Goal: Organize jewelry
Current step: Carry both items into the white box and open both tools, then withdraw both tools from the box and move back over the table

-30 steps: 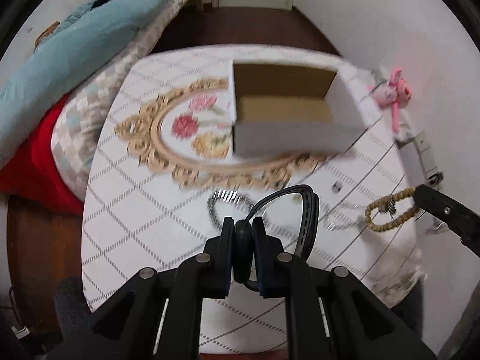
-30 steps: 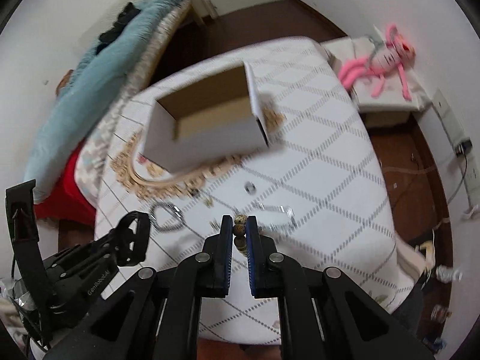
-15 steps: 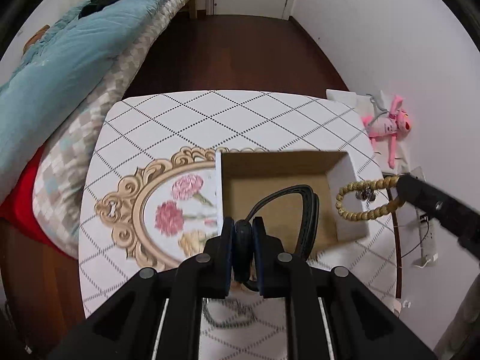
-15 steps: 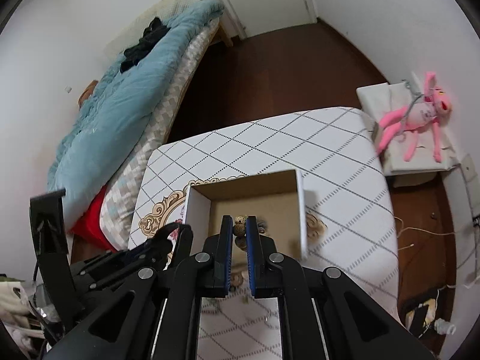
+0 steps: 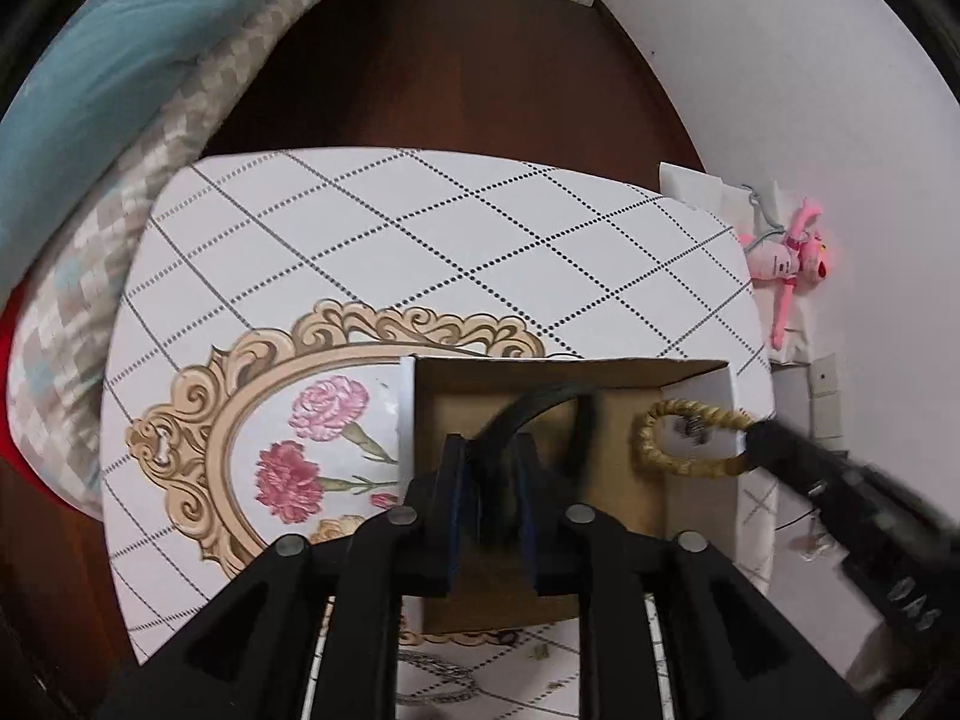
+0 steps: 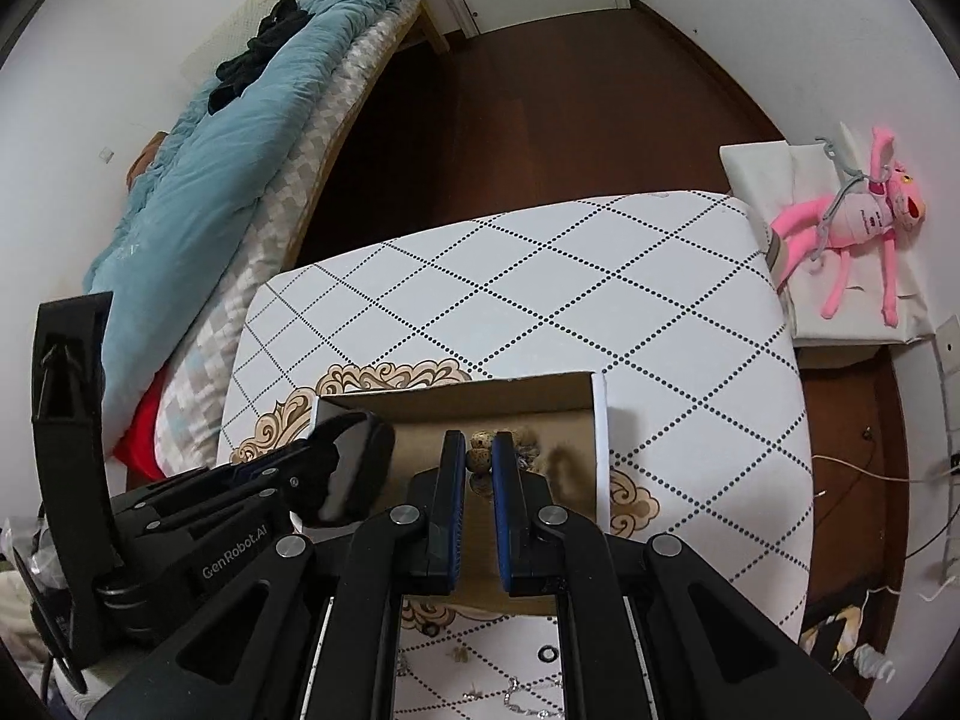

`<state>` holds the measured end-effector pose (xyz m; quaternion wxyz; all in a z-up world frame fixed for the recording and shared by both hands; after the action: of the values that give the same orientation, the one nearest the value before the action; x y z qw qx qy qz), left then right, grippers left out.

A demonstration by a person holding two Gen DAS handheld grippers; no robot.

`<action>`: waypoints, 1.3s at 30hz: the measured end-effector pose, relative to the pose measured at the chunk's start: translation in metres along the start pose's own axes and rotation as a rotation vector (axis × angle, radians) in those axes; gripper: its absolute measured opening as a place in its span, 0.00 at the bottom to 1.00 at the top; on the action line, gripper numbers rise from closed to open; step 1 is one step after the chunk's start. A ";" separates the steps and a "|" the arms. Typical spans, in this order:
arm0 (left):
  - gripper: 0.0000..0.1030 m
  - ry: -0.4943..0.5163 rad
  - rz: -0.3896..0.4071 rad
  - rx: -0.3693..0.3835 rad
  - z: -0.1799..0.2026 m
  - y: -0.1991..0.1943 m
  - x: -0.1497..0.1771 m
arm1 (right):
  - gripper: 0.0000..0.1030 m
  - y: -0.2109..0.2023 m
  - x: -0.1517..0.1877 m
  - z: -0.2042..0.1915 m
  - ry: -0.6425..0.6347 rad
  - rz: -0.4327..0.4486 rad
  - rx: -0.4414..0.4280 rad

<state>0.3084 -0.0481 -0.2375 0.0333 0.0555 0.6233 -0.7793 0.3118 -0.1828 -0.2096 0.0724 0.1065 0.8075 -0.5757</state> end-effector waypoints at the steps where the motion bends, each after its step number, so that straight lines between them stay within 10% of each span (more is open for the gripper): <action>1: 0.34 -0.010 0.006 0.011 0.000 -0.003 -0.002 | 0.09 0.004 0.000 0.000 0.001 -0.023 -0.006; 3: 0.74 -0.010 0.057 -0.015 -0.001 -0.016 -0.007 | 0.10 0.012 0.002 0.005 0.011 -0.071 -0.006; 12: 1.00 0.030 0.202 -0.217 -0.028 -0.036 0.004 | 0.89 0.000 0.019 0.039 -0.051 -0.023 0.276; 17: 1.00 0.052 0.193 -0.275 -0.035 -0.016 0.026 | 0.95 0.015 0.042 0.059 -0.086 -0.048 0.406; 39: 1.00 0.005 0.306 -0.270 -0.028 -0.068 0.080 | 0.95 -0.046 0.075 0.033 -0.110 0.130 0.412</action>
<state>0.2222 -0.0041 -0.1875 0.1572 0.1465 0.7066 -0.6742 0.2278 -0.2215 -0.1960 0.1300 0.1391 0.6590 -0.7276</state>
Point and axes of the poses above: each gripper's, at about its wrist camera, not at the fingertips, and y roughly the way its jaws point, z to its right, x to its underside, the point moved 10 cm from there along y, roughly the way its jaws point, and after that the axes turned 7 degrees about -z, right-handed, at the moved point
